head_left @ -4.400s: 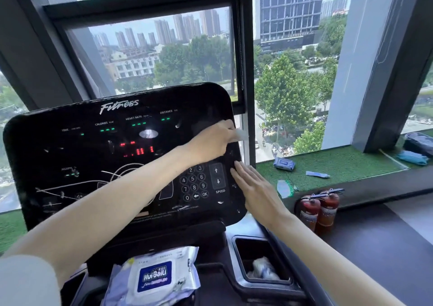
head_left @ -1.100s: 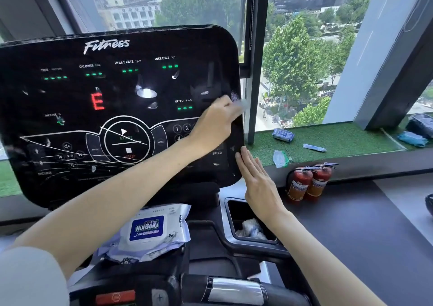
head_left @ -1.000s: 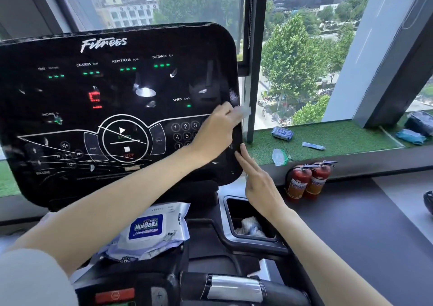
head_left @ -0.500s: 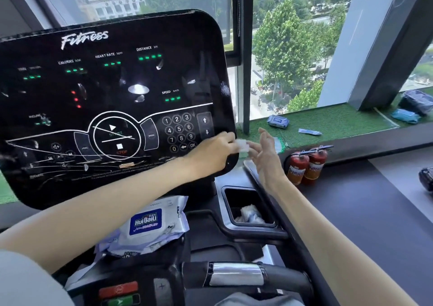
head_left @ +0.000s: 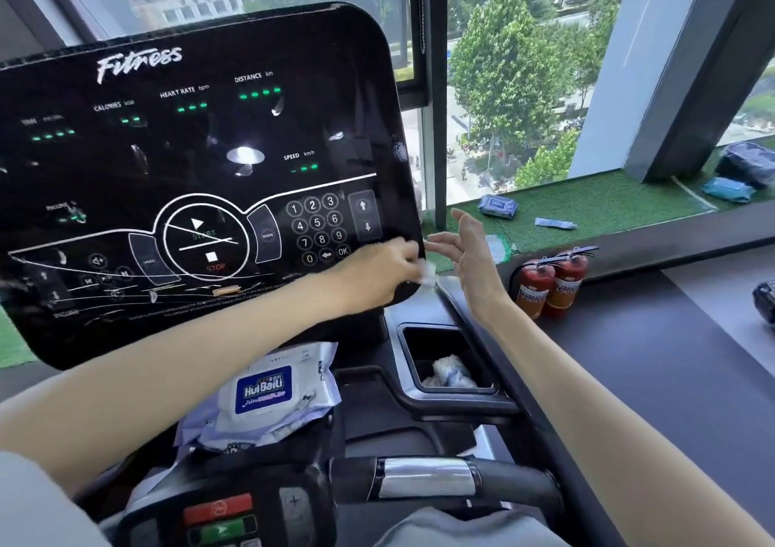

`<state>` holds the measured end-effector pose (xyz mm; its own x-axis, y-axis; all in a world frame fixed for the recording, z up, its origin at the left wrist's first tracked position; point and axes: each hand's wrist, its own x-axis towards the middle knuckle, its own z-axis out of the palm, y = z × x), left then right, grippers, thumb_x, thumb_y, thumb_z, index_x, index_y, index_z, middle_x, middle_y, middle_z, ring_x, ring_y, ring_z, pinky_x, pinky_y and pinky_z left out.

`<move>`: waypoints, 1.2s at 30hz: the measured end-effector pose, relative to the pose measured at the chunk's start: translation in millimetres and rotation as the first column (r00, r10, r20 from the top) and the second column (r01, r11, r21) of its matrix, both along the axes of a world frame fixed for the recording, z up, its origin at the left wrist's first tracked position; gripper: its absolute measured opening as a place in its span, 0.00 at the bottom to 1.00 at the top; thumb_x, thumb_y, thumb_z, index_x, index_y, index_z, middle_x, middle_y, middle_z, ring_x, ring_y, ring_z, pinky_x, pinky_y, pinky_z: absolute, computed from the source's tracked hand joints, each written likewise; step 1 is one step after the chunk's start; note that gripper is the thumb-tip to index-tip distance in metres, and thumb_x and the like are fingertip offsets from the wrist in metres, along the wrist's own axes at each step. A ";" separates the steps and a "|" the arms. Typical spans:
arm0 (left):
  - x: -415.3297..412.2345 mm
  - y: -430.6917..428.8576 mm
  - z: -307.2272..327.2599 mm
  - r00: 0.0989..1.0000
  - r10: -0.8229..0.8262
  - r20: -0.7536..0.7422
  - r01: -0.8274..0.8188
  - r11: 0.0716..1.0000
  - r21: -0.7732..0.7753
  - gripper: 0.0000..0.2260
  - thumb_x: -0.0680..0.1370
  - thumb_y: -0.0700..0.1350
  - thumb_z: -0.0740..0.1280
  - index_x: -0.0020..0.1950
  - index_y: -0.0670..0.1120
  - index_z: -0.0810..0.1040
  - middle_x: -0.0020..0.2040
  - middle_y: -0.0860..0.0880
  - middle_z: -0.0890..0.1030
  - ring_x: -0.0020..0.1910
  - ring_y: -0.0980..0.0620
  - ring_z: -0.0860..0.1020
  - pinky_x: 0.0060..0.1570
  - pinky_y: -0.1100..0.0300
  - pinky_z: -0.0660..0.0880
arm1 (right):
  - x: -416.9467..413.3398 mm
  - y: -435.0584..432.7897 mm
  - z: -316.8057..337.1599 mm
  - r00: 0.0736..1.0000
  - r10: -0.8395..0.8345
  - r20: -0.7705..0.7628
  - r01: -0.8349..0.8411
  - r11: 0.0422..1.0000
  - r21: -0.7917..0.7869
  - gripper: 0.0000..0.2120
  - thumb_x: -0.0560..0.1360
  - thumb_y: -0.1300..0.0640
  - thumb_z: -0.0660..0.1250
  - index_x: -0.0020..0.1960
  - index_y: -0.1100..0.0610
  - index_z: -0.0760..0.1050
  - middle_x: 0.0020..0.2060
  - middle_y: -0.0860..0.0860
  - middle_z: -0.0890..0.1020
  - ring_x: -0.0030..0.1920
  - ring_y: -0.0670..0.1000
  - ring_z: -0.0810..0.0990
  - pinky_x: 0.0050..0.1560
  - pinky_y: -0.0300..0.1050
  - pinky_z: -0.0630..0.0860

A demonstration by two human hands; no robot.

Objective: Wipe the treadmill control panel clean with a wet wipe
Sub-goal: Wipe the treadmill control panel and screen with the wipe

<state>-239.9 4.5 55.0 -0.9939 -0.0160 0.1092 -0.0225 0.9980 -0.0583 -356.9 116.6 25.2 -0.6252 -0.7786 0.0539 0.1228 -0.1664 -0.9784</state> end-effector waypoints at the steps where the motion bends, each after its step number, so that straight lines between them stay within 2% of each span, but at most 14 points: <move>1: 7.2 1.7 -3.2 0.995 -0.023 0.097 0.025 0.999 -0.021 0.20 0.69 0.28 0.62 0.55 0.45 0.79 0.47 0.46 0.74 0.48 0.47 0.72 0.36 0.54 0.73 | 0.6 0.4 0.9 1.000 0.001 -0.026 -0.001 1.000 0.015 0.21 0.73 0.37 0.48 0.60 0.44 0.63 0.53 0.57 0.77 0.51 0.46 0.80 0.62 0.51 0.63; 3: 19.0 -4.8 -3.1 0.987 0.024 0.158 -0.019 0.999 -0.029 0.21 0.68 0.28 0.60 0.55 0.44 0.79 0.48 0.47 0.73 0.50 0.47 0.71 0.36 0.54 0.71 | 2.3 1.1 2.5 0.995 0.008 -0.100 -0.003 0.999 0.053 0.23 0.72 0.36 0.48 0.63 0.45 0.62 0.54 0.56 0.78 0.51 0.44 0.80 0.55 0.43 0.65; 5: 24.3 -11.8 1.1 0.993 0.073 0.095 -0.070 0.997 -0.034 0.20 0.68 0.27 0.59 0.54 0.42 0.79 0.48 0.46 0.73 0.50 0.47 0.72 0.36 0.54 0.71 | 4.3 2.3 1.3 0.983 -0.003 -0.182 0.015 0.998 0.067 0.23 0.73 0.37 0.49 0.64 0.44 0.61 0.54 0.52 0.78 0.52 0.41 0.79 0.49 0.36 0.65; 7: 22.0 -7.3 3.6 0.998 0.069 0.013 -0.068 0.996 -0.063 0.18 0.69 0.26 0.60 0.53 0.41 0.79 0.48 0.45 0.73 0.49 0.47 0.72 0.37 0.52 0.74 | 5.1 1.6 -1.6 0.969 -0.028 -0.244 0.047 0.996 0.074 0.20 0.75 0.38 0.49 0.63 0.44 0.61 0.55 0.50 0.78 0.53 0.40 0.79 0.48 0.37 0.66; 9: 16.4 4.5 2.1 0.998 0.058 0.012 -0.057 0.995 -0.087 0.17 0.68 0.27 0.63 0.53 0.40 0.78 0.48 0.45 0.73 0.48 0.47 0.72 0.35 0.52 0.74 | 6.6 0.3 -2.5 0.957 -0.039 -0.287 0.068 0.994 0.091 0.18 0.78 0.40 0.49 0.64 0.45 0.62 0.56 0.50 0.78 0.53 0.42 0.78 0.46 0.37 0.67; 11: 13.8 9.9 -6.4 0.994 0.034 0.104 -0.021 0.992 -0.124 0.16 0.67 0.27 0.63 0.50 0.41 0.77 0.47 0.45 0.72 0.48 0.47 0.71 0.31 0.55 0.70 | 7.2 0.0 -2.6 0.950 -0.045 -0.309 0.078 0.992 0.095 0.17 0.80 0.43 0.49 0.66 0.47 0.63 0.57 0.50 0.78 0.53 0.43 0.79 0.44 0.34 0.67; 14: 21.5 2.0 -4.6 0.978 0.036 0.204 -0.006 0.990 -0.143 0.15 0.67 0.28 0.60 0.48 0.41 0.78 0.47 0.47 0.72 0.50 0.48 0.71 0.34 0.56 0.67 | 5.6 -0.7 -3.9 0.949 -0.053 -0.310 0.081 0.994 0.079 0.14 0.81 0.45 0.50 0.64 0.47 0.63 0.55 0.49 0.78 0.52 0.42 0.79 0.46 0.32 0.65; 18: 14.3 -0.2 3.6 0.997 0.055 0.053 -0.047 0.990 -0.136 0.16 0.67 0.27 0.62 0.50 0.40 0.77 0.47 0.46 0.72 0.48 0.47 0.72 0.34 0.55 0.73 | 6.9 -2.8 -6.3 0.945 -0.099 -0.312 0.125 0.990 0.064 0.13 0.80 0.45 0.51 0.63 0.46 0.65 0.49 0.48 0.79 0.53 0.44 0.79 0.46 0.33 0.67; 21: 10.2 11.1 -7.8 0.991 -0.008 0.134 0.025 0.992 -0.125 0.15 0.65 0.27 0.63 0.48 0.40 0.76 0.47 0.46 0.72 0.47 0.48 0.70 0.32 0.54 0.74 | 8.3 -2.4 -6.3 0.953 -0.113 -0.281 0.133 0.990 0.053 0.13 0.81 0.48 0.52 0.63 0.48 0.66 0.47 0.52 0.80 0.52 0.44 0.80 0.43 0.26 0.67; 24: 27.1 -0.9 -5.0 0.987 0.030 0.158 -0.016 0.996 -0.093 0.17 0.65 0.27 0.61 0.49 0.41 0.79 0.48 0.47 0.73 0.51 0.48 0.72 0.38 0.53 0.75 | 7.8 -2.1 -7.6 0.958 -0.118 -0.262 0.138 0.989 0.059 0.13 0.81 0.48 0.53 0.63 0.50 0.66 0.45 0.49 0.80 0.53 0.45 0.80 0.54 0.38 0.67; 27: 51.7 -22.2 5.5 0.992 0.122 -0.017 -0.123 0.992 -0.034 0.21 0.65 0.25 0.61 0.52 0.42 0.81 0.48 0.47 0.75 0.51 0.48 0.73 0.39 0.53 0.77 | 10.1 -2.7 -9.7 0.959 -0.133 -0.251 0.152 0.986 0.061 0.10 0.80 0.47 0.53 0.60 0.46 0.66 0.43 0.44 0.80 0.53 0.45 0.80 0.62 0.47 0.64; 31: 39.2 -7.1 -0.3 0.991 0.133 -0.006 -0.133 0.991 -0.028 0.21 0.66 0.25 0.61 0.54 0.41 0.79 0.48 0.47 0.73 0.52 0.48 0.72 0.39 0.50 0.76 | 18.6 -2.7 -4.9 0.958 -0.181 -0.224 0.193 0.981 0.035 0.09 0.81 0.51 0.54 0.59 0.49 0.67 0.41 0.52 0.79 0.51 0.47 0.80 0.49 0.36 0.69; 34: 21.5 0.4 -5.5 0.994 0.104 0.043 -0.105 0.994 0.022 0.19 0.65 0.27 0.64 0.53 0.42 0.79 0.48 0.48 0.74 0.49 0.48 0.73 0.39 0.52 0.75 | 25.9 -4.0 -5.5 0.934 -0.219 -0.282 0.238 0.971 0.037 0.09 0.80 0.52 0.54 0.59 0.51 0.67 0.43 0.61 0.79 0.48 0.56 0.79 0.45 0.42 0.70; 36: 20.9 -3.7 -4.7 0.991 0.088 0.102 -0.091 0.996 0.024 0.18 0.67 0.28 0.63 0.52 0.43 0.80 0.47 0.47 0.74 0.47 0.47 0.74 0.38 0.54 0.73 | 29.1 -4.9 -5.3 0.922 -0.244 -0.301 0.269 0.962 0.043 0.09 0.80 0.53 0.54 0.59 0.52 0.68 0.44 0.60 0.79 0.48 0.57 0.79 0.43 0.41 0.70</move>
